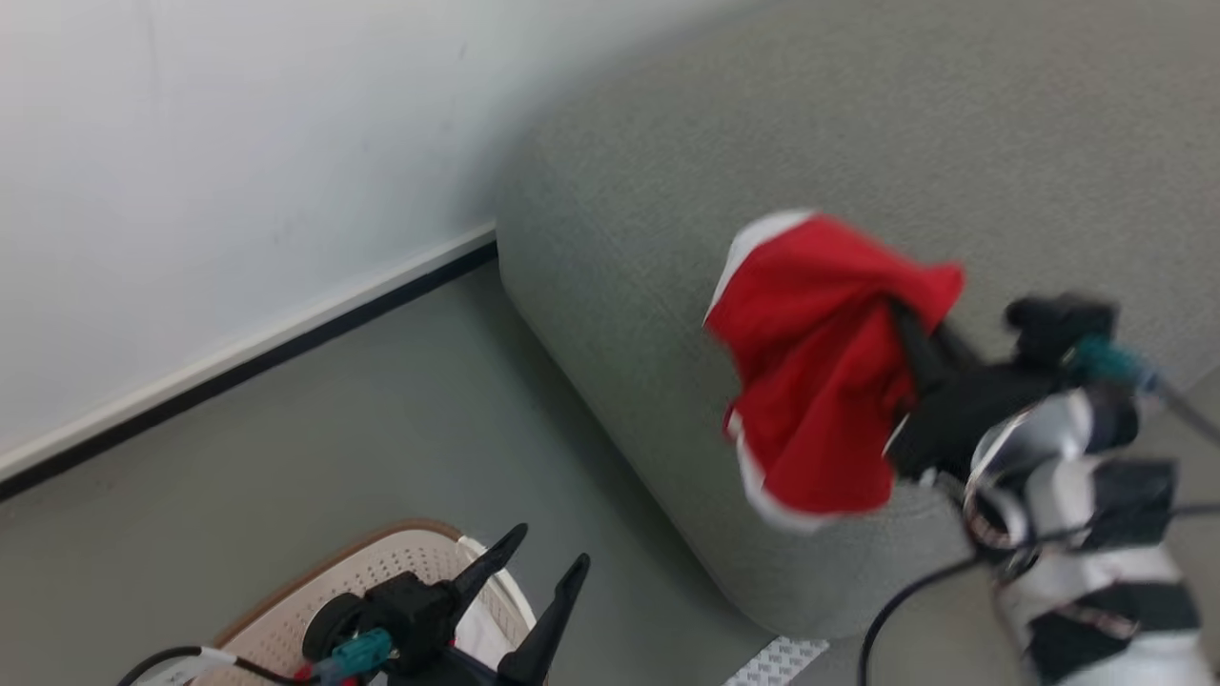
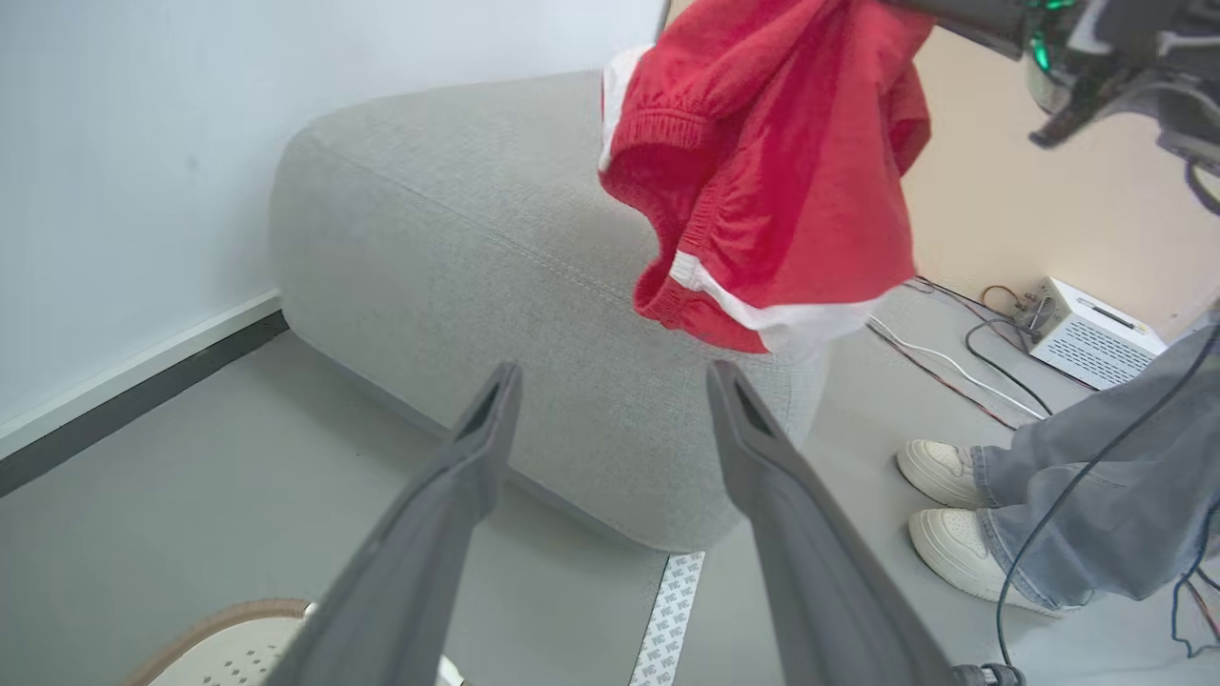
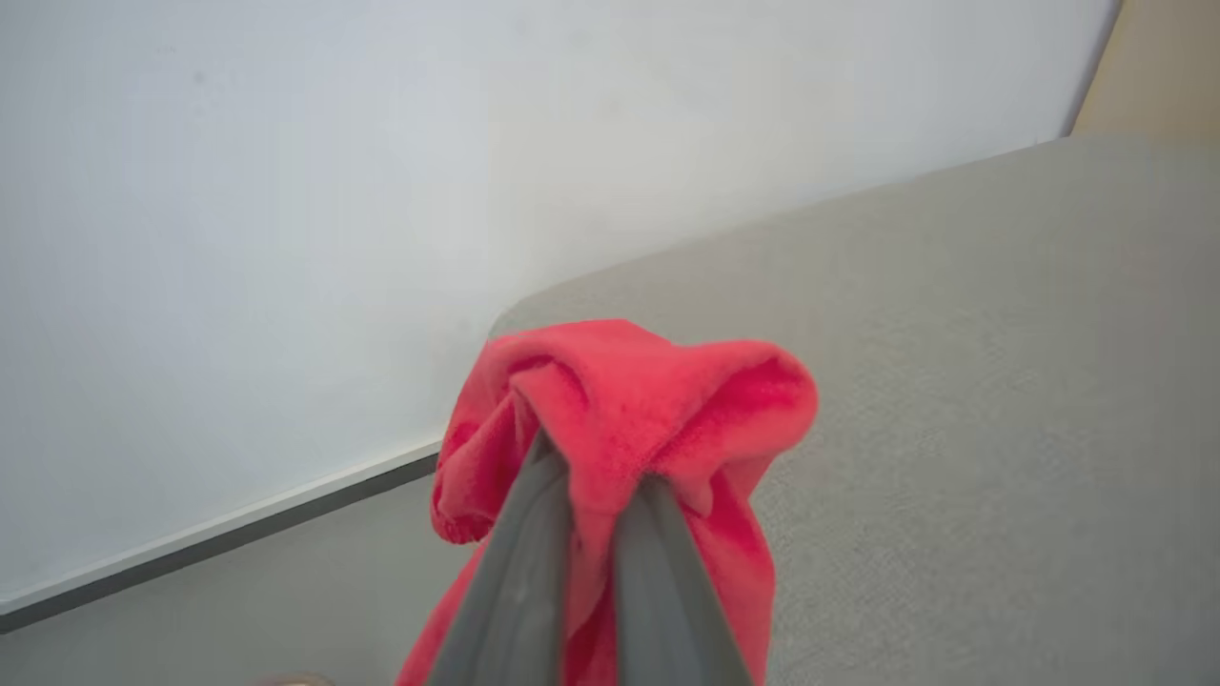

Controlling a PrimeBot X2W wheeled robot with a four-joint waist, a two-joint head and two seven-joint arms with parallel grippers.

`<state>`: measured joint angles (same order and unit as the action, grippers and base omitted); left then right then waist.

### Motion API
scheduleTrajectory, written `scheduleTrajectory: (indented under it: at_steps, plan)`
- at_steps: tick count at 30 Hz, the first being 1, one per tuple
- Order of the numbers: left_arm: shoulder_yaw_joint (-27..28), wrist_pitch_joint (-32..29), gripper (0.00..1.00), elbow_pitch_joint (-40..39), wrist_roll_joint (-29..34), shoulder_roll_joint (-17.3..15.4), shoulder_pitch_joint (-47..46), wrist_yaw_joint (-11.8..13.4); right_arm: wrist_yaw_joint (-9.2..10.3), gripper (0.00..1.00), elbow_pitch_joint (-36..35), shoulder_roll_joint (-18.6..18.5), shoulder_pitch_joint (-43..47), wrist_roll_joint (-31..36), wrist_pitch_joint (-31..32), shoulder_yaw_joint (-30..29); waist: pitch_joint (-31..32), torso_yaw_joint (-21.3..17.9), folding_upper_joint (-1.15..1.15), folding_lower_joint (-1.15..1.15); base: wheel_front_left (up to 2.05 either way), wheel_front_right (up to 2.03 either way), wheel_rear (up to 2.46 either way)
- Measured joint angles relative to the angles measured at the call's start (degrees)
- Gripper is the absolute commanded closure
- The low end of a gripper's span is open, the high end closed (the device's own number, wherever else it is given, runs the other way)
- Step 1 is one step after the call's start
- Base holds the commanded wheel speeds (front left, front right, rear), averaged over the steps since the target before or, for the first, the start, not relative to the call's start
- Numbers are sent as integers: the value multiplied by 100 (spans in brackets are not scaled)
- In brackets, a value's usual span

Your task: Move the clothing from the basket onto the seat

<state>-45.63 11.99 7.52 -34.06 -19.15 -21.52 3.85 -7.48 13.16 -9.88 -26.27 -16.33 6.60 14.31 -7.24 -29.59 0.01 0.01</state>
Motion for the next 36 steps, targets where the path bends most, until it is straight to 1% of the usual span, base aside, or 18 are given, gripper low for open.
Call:
scheduleTrajectory:
  at_steps: [4,8,9,10,13,16,18,22,25,28,30,31,32,34,35,36]
  plan:
    - [-107,-140,0,-219,130,-64,-155,-57,0,100,587,-398,-914,-576,57,-198,-266,164,0,0,0,0,0]
    - [-141,-296,0,-538,312,-268,-348,-23,0,100,1243,-850,-1805,-956,152,-471,-629,364,0,0,0,0,0]
    - [-148,-338,0,-750,444,-352,-453,-18,0,100,1540,-1032,-2236,-1095,148,-653,-843,468,0,1,0,0,0]
    - [-159,-366,0,-853,494,-387,-490,-14,0,100,1685,-1065,-2442,-1181,149,-755,-955,518,0,1,0,0,0]
    - [-301,-447,0,-1128,630,-436,-539,-16,0,100,2092,-1215,-2983,-1238,149,-1065,-1314,668,0,1,0,0,0]
    - [-408,-435,0,-1358,783,-409,-570,-19,0,100,2392,-1523,-3493,-1204,143,-1322,-1671,823,1,2,0,0,0]
    - [-466,-409,0,-1454,779,-408,-532,-23,0,100,2509,-1718,-3706,-1081,74,-1424,-1878,942,1,1,0,0,0]
    - [-445,-336,0,-1626,768,-560,-279,105,0,100,2849,-1740,-4048,-1024,-302,-1945,-2230,1177,1,1,0,0,0]
    - [-483,-371,0,-1735,766,-617,-114,187,-1,100,3145,-1872,-3994,-687,-582,-2080,-2418,1341,1,1,0,0,0]
    - [-513,-387,0,-1788,767,-628,-53,236,0,100,3521,-2046,-3817,-524,-848,-2361,-2523,1513,1,0,0,0,0]
    - [-467,-377,0,-1834,766,-622,-65,280,0,100,3730,-2076,-3716,-409,-1112,-2594,-2599,1605,0,-1,0,0,0]
    - [-448,-366,0,-1847,766,-617,-94,278,0,62,3816,-2075,-3684,-345,-1311,-2757,-2646,1639,0,-1,0,0,0]
    - [-428,-353,0,-1849,758,-613,-126,264,0,0,3921,-2068,-3654,-258,-1472,-2892,-2698,1670,0,-1,0,0,0]
    - [-409,-328,0,-1789,730,-605,-203,189,0,0,4170,-1983,-3554,-8,-1540,-2940,-2774,1738,1,0,0,0,0]
    - [-409,-328,0,-1789,730,-605,-203,189,0,0,4170,-1983,-3554,-8,-1540,-2940,-2774,1738,1,0,0,0,0]
    - [-387,-253,0,-1692,678,-571,-229,138,-1,0,4391,-1808,-3405,241,-1551,-2921,-2798,1807,1,0,0,0,0]
